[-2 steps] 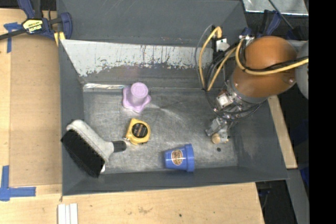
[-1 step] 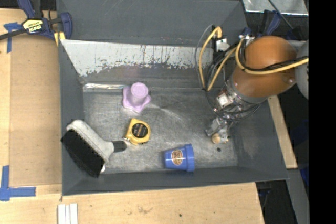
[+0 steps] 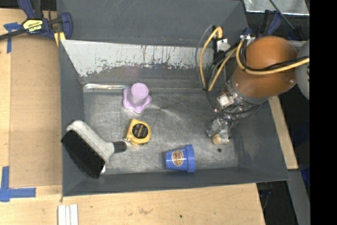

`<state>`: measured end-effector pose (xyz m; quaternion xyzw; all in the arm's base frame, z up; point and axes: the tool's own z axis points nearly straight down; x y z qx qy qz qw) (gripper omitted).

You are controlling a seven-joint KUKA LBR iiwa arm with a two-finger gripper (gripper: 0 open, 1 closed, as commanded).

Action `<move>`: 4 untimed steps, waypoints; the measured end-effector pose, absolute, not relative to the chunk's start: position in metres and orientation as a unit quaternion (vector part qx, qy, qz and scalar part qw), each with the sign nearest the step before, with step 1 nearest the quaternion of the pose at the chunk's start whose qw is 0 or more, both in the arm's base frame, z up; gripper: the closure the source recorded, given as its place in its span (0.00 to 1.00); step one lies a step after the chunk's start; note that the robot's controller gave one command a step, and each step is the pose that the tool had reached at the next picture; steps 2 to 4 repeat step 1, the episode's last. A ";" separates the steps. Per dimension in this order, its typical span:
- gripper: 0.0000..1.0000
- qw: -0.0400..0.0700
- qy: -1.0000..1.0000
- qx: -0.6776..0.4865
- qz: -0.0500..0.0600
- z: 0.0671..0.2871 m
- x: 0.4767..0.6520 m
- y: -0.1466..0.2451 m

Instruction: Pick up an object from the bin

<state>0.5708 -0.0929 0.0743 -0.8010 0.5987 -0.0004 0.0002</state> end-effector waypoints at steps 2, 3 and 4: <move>1.00 0.000 0.599 -0.801 0.000 0.074 0.571 -0.093; 1.00 0.000 0.599 -0.801 0.000 0.074 0.571 -0.093; 1.00 0.000 0.599 -0.801 0.000 0.074 0.571 -0.093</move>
Offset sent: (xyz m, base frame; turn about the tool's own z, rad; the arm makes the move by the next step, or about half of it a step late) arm 0.0000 0.0000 0.0000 0.0000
